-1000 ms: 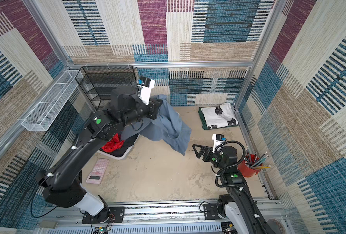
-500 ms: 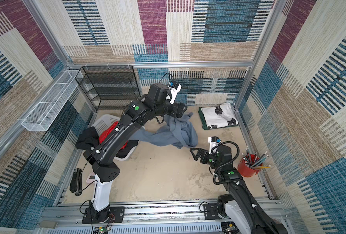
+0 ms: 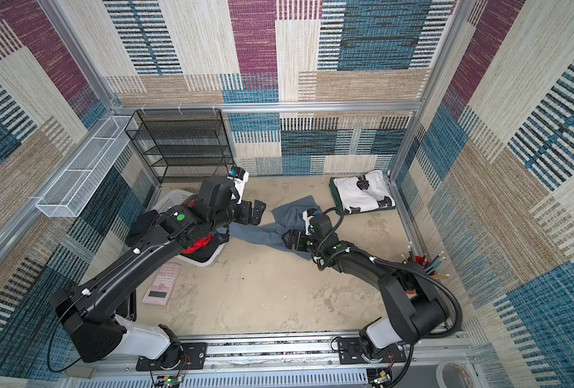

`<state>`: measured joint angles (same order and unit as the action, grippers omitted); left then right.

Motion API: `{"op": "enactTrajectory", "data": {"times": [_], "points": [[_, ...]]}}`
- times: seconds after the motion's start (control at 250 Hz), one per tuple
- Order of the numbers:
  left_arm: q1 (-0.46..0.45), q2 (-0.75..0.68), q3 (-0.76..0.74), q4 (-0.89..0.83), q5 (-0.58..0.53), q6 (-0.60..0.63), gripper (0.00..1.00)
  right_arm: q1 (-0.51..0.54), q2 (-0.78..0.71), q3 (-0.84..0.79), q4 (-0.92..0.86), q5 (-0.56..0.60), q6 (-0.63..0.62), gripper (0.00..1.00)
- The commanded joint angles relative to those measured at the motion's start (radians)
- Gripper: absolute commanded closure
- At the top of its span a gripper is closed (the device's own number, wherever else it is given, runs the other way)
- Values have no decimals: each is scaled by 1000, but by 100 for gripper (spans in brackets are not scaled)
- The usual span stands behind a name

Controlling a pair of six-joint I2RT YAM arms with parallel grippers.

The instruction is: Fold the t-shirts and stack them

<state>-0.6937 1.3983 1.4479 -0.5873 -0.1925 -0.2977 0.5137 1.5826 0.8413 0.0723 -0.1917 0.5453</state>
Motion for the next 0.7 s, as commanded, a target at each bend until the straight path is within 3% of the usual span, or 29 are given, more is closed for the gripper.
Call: {"op": "enactTrajectory", "data": {"times": [0.0, 0.124, 0.248, 0.336, 0.408, 0.476, 0.6, 0.696], "points": [[14, -71, -121, 67, -52, -91, 0, 21, 159, 130, -104, 217, -34, 1], [32, -179, -259, 73, -83, -128, 0, 23, 342, 256, -204, 349, -51, 1], [43, -252, -337, 35, -133, -131, 1, 23, 442, 313, -214, 326, -74, 0], [43, -259, -379, 13, -175, -125, 12, 22, 480, 336, -200, 263, -88, 21], [43, -234, -410, 8, -164, -126, 14, 14, 502, 358, -193, 192, -96, 57], [43, -195, -427, -5, -179, -132, 14, 8, 502, 384, -207, 162, -113, 77], [45, -143, -441, -14, -214, -127, 19, -4, 444, 418, -253, 184, -144, 100], [49, -113, -460, 16, -211, -113, 23, -38, 358, 420, -256, 134, -148, 100]]}}
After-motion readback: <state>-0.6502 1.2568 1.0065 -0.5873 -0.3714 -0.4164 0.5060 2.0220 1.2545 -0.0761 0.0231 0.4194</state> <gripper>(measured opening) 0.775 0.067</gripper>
